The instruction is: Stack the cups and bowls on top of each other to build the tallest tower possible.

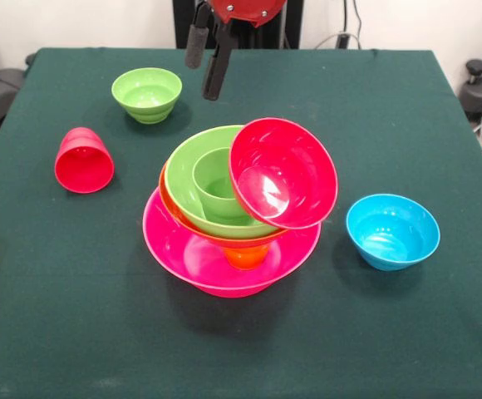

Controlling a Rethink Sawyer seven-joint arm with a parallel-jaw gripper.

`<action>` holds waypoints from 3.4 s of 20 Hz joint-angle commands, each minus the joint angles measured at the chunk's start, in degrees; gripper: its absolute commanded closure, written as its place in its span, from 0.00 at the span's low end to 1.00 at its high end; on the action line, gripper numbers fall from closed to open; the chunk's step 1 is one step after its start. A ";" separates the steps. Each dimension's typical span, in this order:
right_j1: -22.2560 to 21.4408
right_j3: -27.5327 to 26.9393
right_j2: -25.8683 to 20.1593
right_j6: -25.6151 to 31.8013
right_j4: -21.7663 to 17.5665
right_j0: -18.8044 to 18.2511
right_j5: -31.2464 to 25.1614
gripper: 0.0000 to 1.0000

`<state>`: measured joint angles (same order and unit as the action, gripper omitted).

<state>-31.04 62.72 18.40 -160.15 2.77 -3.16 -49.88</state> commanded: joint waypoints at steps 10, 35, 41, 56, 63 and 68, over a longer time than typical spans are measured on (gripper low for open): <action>2.69 -0.79 -10.96 15.68 -4.34 -0.47 -8.59 0.00; 4.80 -5.80 -11.56 13.81 -5.62 -0.69 -10.87 0.00; 5.29 -6.68 -11.59 15.21 -6.17 -1.23 -10.45 0.00; 8.50 -10.35 -11.67 16.01 -6.24 -1.76 -13.06 0.00; 8.51 -10.59 -11.96 17.50 -6.27 -2.35 -13.46 0.00; 9.40 -11.45 -12.29 18.65 -6.60 -2.76 -13.64 0.00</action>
<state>-24.44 52.26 13.06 -158.70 0.73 -4.44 -57.20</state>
